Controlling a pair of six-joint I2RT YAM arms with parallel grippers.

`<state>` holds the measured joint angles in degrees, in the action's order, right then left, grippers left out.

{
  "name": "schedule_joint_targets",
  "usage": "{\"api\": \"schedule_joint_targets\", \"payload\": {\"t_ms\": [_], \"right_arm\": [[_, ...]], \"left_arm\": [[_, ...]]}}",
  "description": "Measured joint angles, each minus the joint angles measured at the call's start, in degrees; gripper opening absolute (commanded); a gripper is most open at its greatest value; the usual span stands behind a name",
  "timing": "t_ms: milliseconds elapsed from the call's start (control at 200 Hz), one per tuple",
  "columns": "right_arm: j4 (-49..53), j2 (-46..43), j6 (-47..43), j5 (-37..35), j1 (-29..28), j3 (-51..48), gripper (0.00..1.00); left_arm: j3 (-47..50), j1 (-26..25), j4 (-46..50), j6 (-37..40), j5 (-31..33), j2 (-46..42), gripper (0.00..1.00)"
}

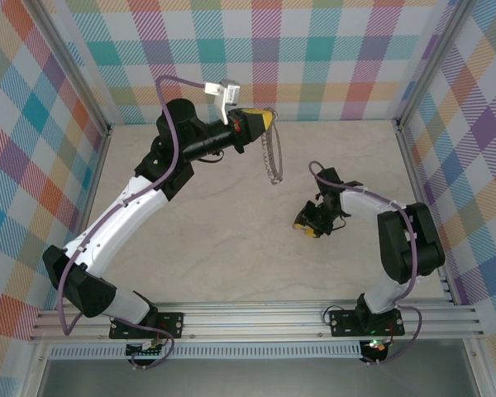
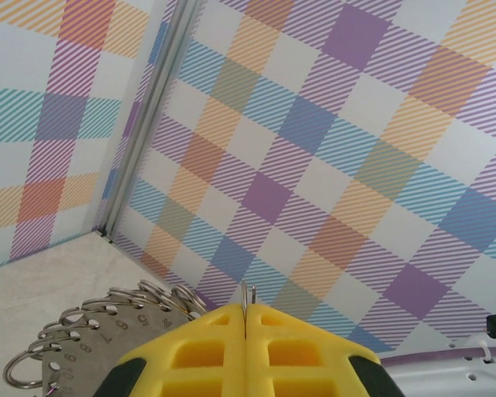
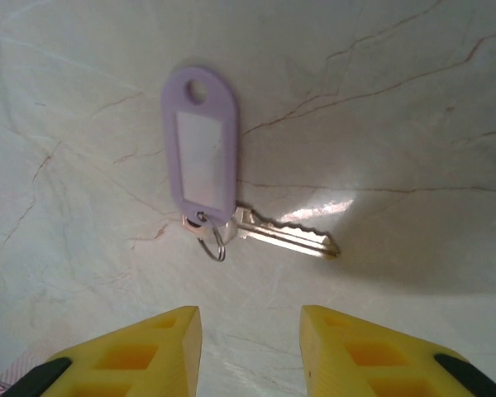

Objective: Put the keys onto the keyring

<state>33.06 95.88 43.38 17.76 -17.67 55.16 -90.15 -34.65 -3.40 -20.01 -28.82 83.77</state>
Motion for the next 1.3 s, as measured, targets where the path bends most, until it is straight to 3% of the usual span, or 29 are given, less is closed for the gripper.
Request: {"api": "schedule_joint_targets", "payload": {"t_ms": [1300], "right_arm": [[-0.83, 7.61, 0.76, 0.24, -1.18, 6.58, 0.28]], "left_arm": [[0.13, 1.99, -0.5, -0.61, -0.04, 0.0, 0.0]]}}
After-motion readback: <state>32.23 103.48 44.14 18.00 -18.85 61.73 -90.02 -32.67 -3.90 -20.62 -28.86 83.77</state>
